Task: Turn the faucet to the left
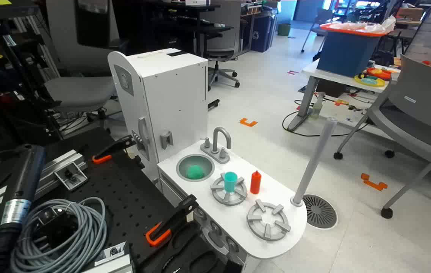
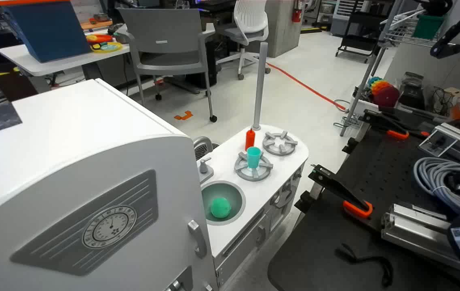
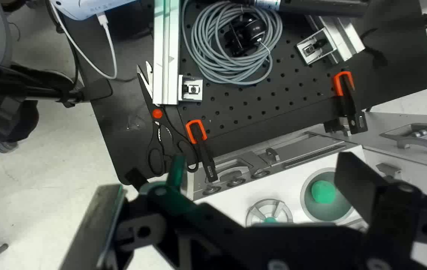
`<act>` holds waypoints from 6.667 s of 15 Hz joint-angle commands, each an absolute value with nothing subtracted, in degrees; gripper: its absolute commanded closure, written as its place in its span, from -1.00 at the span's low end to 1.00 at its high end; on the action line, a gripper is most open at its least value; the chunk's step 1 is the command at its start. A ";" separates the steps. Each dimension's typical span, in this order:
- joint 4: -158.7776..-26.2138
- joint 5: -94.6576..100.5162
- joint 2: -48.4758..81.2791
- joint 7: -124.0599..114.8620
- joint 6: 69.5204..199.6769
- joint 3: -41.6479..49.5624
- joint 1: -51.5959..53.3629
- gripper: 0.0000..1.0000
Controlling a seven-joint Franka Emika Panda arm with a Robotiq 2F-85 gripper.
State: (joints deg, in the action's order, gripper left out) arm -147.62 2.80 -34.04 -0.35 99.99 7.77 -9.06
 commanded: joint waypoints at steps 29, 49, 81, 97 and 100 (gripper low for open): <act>-120.18 5.73 9.93 -5.72 121.73 4.26 -4.68 -1.00; -87.34 31.58 64.97 2.51 157.22 10.94 17.71 -1.00; -82.48 38.87 69.34 20.85 155.93 3.55 16.57 -1.00; -87.30 12.04 59.53 18.37 118.23 -8.57 7.92 -1.00; -90.14 7.90 55.58 16.85 113.14 -8.46 4.61 -1.00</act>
State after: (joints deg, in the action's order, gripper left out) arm -85.66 12.07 60.73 18.26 117.12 -7.94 7.76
